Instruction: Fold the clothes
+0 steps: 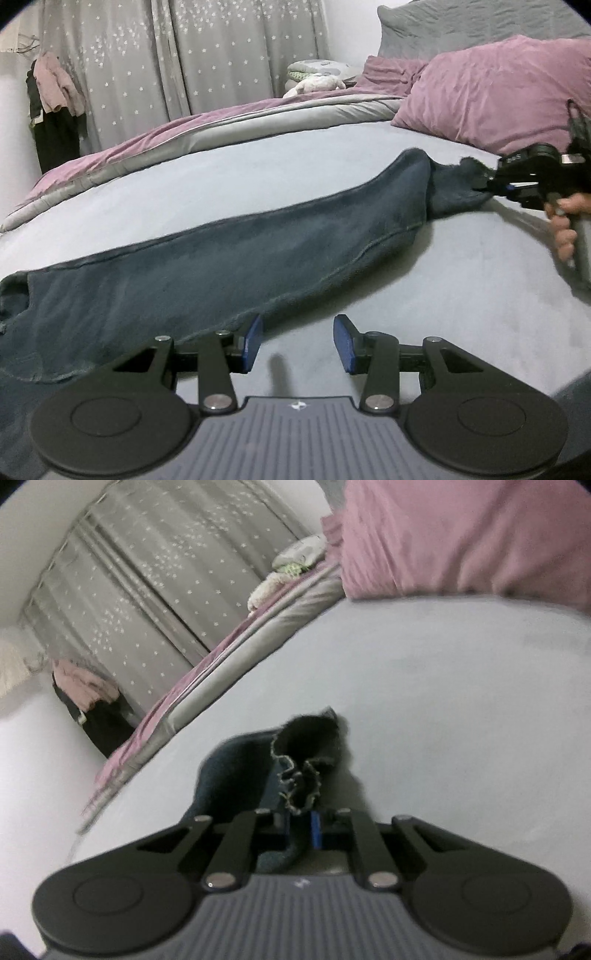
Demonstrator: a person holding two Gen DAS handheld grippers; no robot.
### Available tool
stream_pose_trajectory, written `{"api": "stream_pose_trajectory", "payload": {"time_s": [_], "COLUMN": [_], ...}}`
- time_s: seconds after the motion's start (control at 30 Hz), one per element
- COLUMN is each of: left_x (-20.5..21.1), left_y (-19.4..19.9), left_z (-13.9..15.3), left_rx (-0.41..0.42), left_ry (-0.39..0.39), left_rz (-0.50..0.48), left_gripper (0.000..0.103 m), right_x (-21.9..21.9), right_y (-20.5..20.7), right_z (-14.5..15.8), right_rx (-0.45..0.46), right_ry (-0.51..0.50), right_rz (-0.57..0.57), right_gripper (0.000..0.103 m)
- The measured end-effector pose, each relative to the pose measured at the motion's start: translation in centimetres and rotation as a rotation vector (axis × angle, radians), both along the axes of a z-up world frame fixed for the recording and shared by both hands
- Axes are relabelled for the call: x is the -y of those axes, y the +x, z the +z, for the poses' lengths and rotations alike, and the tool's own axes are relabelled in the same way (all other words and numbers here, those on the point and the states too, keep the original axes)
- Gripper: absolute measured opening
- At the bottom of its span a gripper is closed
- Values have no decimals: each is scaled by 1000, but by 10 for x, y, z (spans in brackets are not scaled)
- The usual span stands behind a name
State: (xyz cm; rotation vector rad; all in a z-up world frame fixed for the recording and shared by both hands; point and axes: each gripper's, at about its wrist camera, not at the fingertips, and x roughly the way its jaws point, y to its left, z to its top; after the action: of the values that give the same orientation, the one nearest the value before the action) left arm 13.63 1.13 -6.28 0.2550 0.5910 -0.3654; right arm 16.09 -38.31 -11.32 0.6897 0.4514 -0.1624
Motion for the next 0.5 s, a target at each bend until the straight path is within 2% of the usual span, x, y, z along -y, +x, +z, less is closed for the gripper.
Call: {"api": "stream_pose_trajectory", "payload": {"time_s": [0.17,0.27,0.33,0.5], "left_x": [22,31,37,52], "left_y": [10,16,21,34], "left_z": [9,14,14,1], "left_rx": [36,45,35,-11], "left_ry": [13,11,11,39], "left_rz": [-41,-59,-71,-89], "left_gripper": [42,42,42,42], "right_x": [11,28,32,30], "right_y": [-19,-30,-33,-21], "right_z": [21,23,23,8], "right_rx": [-40,-45,-64,-210], "right_ry": [-96,-31,-31,-103], "right_rz": [-28,6,27,72], "right_gripper": [9,9,9,9]}}
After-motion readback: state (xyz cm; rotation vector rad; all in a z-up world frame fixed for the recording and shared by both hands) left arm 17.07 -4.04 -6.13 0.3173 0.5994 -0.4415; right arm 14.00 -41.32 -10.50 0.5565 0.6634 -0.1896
